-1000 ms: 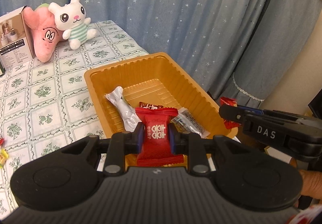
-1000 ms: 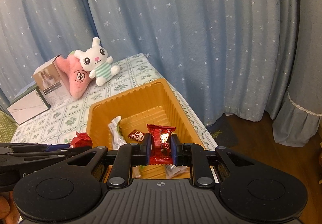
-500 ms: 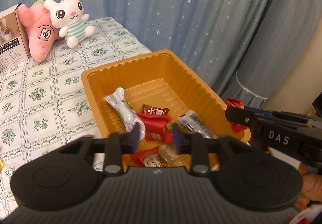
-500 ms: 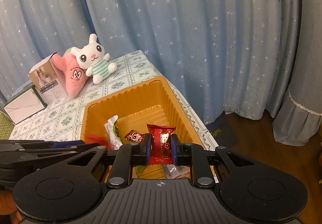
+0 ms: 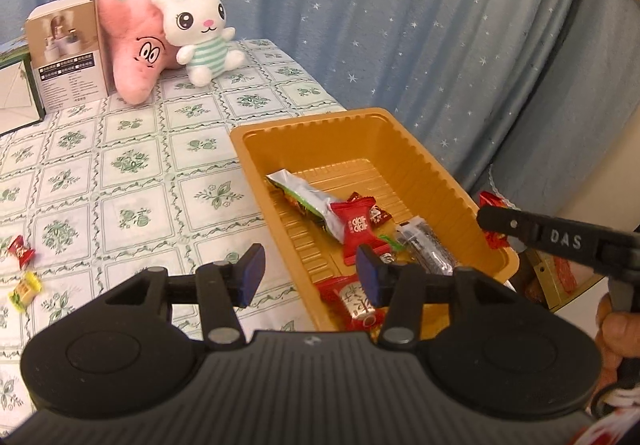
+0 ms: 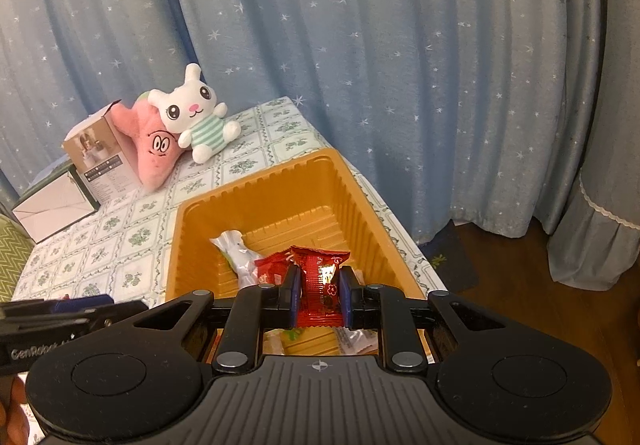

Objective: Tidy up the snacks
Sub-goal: 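Carry both red candies over the orange tray and open both grippers to release them, then withdraw both grippers from the tray toward the last two candies on the table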

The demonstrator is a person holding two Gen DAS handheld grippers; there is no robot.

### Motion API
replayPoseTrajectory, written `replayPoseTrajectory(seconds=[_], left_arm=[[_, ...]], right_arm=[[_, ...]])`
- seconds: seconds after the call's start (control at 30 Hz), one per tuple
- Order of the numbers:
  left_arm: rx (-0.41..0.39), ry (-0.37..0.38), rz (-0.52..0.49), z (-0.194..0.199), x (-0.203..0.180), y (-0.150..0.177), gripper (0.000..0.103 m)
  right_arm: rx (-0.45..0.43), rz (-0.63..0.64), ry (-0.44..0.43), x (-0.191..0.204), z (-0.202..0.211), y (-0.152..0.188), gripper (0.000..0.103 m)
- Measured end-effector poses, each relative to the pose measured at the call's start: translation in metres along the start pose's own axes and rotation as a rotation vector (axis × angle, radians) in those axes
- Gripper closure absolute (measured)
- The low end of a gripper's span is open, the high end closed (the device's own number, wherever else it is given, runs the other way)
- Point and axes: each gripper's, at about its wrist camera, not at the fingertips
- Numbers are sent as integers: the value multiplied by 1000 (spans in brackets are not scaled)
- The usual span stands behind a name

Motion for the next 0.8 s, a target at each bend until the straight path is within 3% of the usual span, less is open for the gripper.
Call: replayPoseTrajectory(seconds=[0.43,0.53,0.6,0.8], left_arm=[[1,-31,43,18,18,22,57],[-6,-50,51,28,23,31,55],[-8,-66,59,35,26,37,53],[-17,-93,90,59,36,55,47]], right_arm=[[26,-30,-62,6,-10,-5,81],[23,-61,-58,3,-2,-2,71],[24,-76,-58,1,5,2,56],[22,-82,-61,5,33,20,54]])
Point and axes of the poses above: each gripper's, at about its wrist camera, not at the fingertips, and z roughly against the way its jaws point, x to its left, y to its underside, and after that the axes turned 2 degrees about -z, right-handed
